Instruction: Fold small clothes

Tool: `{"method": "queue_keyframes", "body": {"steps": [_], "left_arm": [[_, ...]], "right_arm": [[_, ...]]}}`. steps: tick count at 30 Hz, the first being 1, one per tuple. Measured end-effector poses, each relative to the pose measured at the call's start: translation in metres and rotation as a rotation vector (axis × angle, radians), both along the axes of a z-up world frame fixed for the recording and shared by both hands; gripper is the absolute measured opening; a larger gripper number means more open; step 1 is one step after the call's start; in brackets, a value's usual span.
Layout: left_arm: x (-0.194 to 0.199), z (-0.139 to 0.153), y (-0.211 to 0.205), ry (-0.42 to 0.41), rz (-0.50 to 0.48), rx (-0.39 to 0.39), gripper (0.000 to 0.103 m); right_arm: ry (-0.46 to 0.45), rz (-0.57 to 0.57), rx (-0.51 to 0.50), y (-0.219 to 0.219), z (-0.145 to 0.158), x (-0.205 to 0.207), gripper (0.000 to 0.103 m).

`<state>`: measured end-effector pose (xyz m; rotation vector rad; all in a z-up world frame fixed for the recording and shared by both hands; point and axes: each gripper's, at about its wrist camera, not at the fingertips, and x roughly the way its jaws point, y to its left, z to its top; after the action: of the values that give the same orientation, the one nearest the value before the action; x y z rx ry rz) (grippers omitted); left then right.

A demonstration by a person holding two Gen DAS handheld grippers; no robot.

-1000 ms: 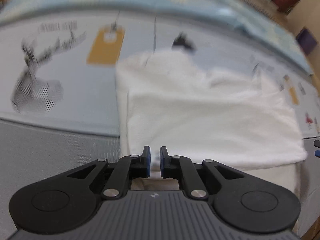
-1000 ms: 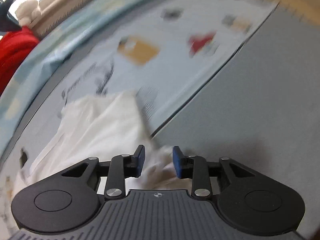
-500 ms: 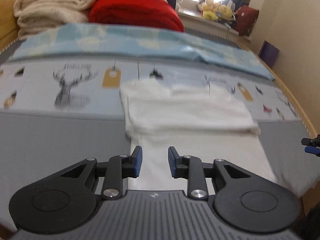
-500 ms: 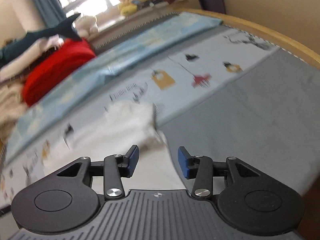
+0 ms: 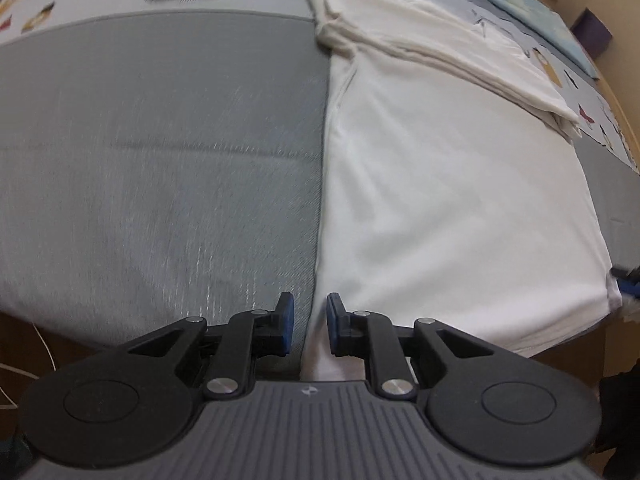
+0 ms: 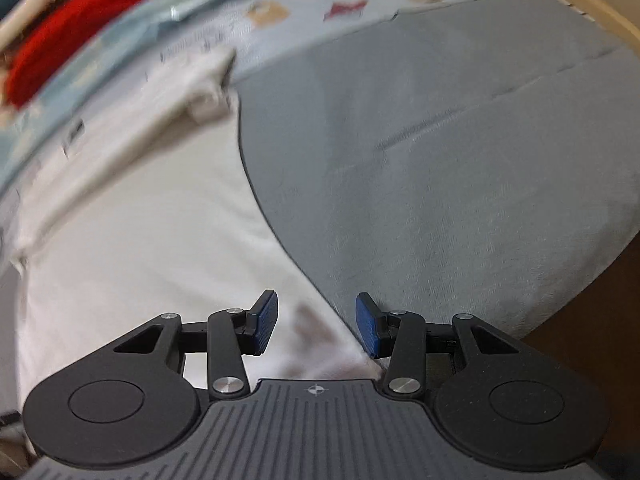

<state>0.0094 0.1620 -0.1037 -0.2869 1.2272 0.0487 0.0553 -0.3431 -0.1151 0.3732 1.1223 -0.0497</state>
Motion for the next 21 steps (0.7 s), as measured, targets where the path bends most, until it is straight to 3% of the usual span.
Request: {"method": "queue_keyframes", "body": {"steps": [2, 6, 10, 14, 16, 17, 19, 20, 21], "left_arm": [[-0.001, -0.003, 0.004, 0.015, 0.014, -0.022, 0.018], [0.004, -0.01, 0.001, 0.04, -0.013, -0.039, 0.018], [0.004, -0.015, -0.013, 0.044, -0.064, 0.005, 0.019], [0.003, -0.015, -0.013, 0.045, -0.057, 0.008, 0.019], [0.002, -0.015, -0.015, 0.04, -0.06, 0.024, 0.014], [0.001, -0.014, -0.016, 0.037, -0.062, 0.033, 0.005], [-0.001, -0.011, -0.015, 0.025, -0.056, 0.036, 0.004], [-0.003, -0.007, -0.014, 0.016, -0.051, 0.041, 0.003], [-0.004, -0.003, -0.015, 0.002, -0.047, 0.05, 0.003]], "right_arm": [[0.042, 0.014, -0.023, 0.004, -0.012, 0.001, 0.045], [0.019, 0.056, -0.071, 0.017, -0.01, -0.001, 0.048], [0.03, 0.092, -0.068, 0.019, -0.006, -0.004, 0.048], [0.036, 0.118, -0.081, 0.019, -0.006, -0.007, 0.048], [0.038, 0.121, -0.081, 0.019, -0.006, -0.008, 0.046], [0.04, 0.12, -0.082, 0.019, -0.005, -0.008, 0.043], [0.045, 0.121, -0.084, 0.02, -0.005, -0.009, 0.029], [0.045, 0.12, -0.085, 0.019, -0.005, -0.01, 0.015], [0.047, 0.112, -0.078, 0.018, -0.005, -0.011, 0.008]]}}
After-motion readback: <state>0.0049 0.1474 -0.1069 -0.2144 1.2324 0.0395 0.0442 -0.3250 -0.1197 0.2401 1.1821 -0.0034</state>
